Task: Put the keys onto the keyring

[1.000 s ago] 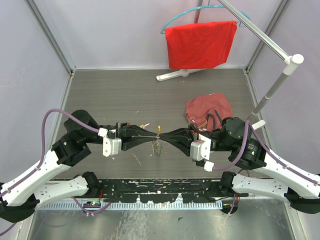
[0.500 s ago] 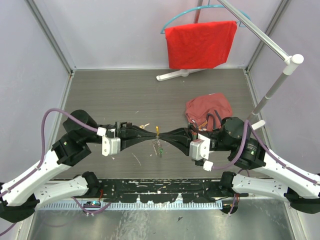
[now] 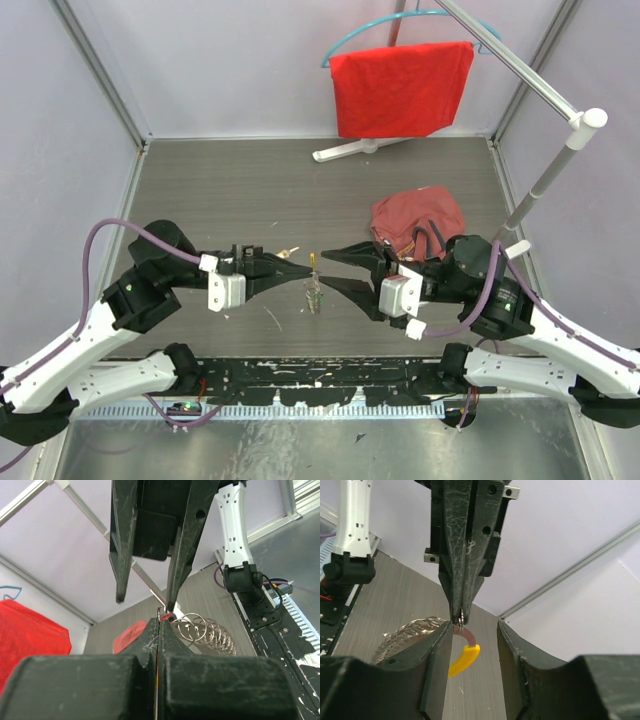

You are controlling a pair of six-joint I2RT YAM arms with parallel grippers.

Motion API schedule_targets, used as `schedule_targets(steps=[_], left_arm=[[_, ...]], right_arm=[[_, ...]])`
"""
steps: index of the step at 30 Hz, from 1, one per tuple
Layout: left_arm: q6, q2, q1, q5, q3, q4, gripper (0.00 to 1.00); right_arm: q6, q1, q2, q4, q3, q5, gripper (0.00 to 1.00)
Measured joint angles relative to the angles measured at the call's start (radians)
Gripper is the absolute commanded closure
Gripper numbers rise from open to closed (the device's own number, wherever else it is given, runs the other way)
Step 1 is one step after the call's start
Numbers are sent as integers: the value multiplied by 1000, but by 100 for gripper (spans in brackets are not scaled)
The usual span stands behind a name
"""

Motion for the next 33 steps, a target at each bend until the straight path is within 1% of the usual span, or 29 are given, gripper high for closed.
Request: schedule_targets(steps=[5, 8, 10, 12, 14, 18, 21, 23, 26, 28, 31, 33], left_arm=[[6, -22, 0, -60, 0, -49, 100], [0, -31, 0, -111, 0, -85, 100], [-16, -29, 0, -156, 0, -113, 100], [-40, -25, 0, -205, 0, -143, 100], [-71, -23, 0, -260, 0, -164, 100], [-167, -31, 0, -427, -8, -188, 100], [-240, -40, 0, -552, -18, -203, 100], [-283, -50, 0, -616, -28, -211, 100], [-323, -83, 0, -673, -56, -229, 100], [-345, -116, 0, -706, -73, -256, 100], [-372, -177, 0, -753, -80, -292, 100], [-389, -213, 0, -779, -80, -316, 100]], right_arm=[[32, 0, -35, -7, 0, 66, 51], [92, 0, -50, -9, 0, 125, 47], [163, 0, -57, -11, 0, 179, 46], [240, 0, -60, -10, 0, 249, 45], [335, 0, -58, -11, 0, 356, 45], [499, -4, -24, -14, 0, 594, 45], [602, -55, 42, -45, 23, 692, 45], [673, -147, 105, -87, 68, 688, 46], [792, -364, 239, -145, 153, 584, 45], [860, -464, 325, -167, 175, 526, 47], [953, -527, 452, -206, 200, 477, 51], [1018, -533, 544, -215, 217, 433, 61]])
